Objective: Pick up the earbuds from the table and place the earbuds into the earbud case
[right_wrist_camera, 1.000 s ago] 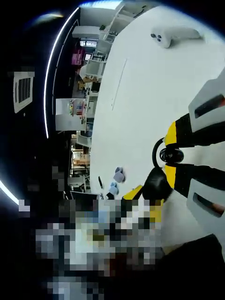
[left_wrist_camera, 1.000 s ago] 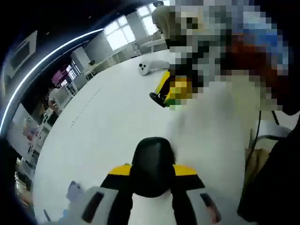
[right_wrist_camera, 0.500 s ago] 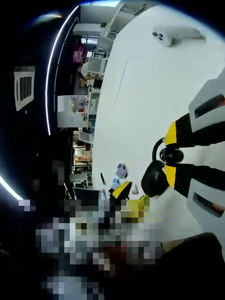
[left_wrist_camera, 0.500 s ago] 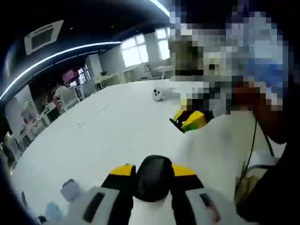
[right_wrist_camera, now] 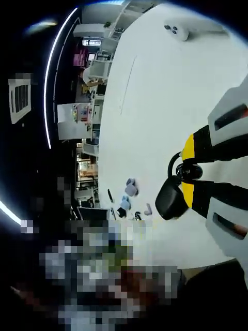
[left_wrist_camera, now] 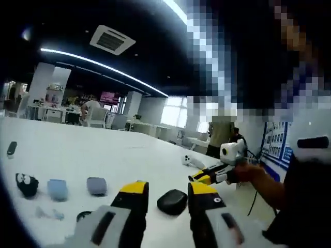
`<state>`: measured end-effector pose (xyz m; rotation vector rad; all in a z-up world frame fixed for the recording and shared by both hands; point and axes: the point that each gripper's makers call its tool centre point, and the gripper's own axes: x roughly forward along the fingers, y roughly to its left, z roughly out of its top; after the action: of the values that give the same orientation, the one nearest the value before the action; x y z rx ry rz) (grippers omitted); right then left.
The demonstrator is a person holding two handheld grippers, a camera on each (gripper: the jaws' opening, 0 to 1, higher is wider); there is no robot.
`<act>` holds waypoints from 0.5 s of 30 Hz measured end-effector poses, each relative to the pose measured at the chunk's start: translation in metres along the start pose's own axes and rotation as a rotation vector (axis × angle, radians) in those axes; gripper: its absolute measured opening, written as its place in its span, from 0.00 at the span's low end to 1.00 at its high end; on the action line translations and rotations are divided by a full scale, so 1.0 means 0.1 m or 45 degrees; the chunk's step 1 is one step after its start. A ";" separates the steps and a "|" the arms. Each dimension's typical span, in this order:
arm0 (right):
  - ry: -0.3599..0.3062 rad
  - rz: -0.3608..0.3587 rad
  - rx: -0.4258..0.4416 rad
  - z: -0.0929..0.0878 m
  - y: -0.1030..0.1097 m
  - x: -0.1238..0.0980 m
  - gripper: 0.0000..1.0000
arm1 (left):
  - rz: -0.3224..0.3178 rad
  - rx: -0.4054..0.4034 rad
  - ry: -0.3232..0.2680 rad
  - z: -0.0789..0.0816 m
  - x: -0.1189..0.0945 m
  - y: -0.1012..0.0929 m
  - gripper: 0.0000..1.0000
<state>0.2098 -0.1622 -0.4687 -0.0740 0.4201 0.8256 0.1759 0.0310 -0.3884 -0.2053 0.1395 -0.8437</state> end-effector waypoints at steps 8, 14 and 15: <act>0.026 -0.027 -0.038 0.08 0.13 -0.01 0.12 | 0.036 -0.041 -0.013 -0.15 -0.36 0.08 0.34; 0.032 -0.066 -0.056 0.07 0.12 -0.08 0.12 | 0.044 0.013 0.062 -0.35 -0.39 0.09 0.37; 0.030 -0.073 -0.057 0.07 0.12 -0.10 0.12 | 0.026 0.016 0.065 -0.37 -0.38 0.05 0.37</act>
<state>0.1980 -0.1593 -0.4574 -0.1373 0.4201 0.7782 0.1469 0.0582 -0.4239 -0.1704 0.1841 -0.8300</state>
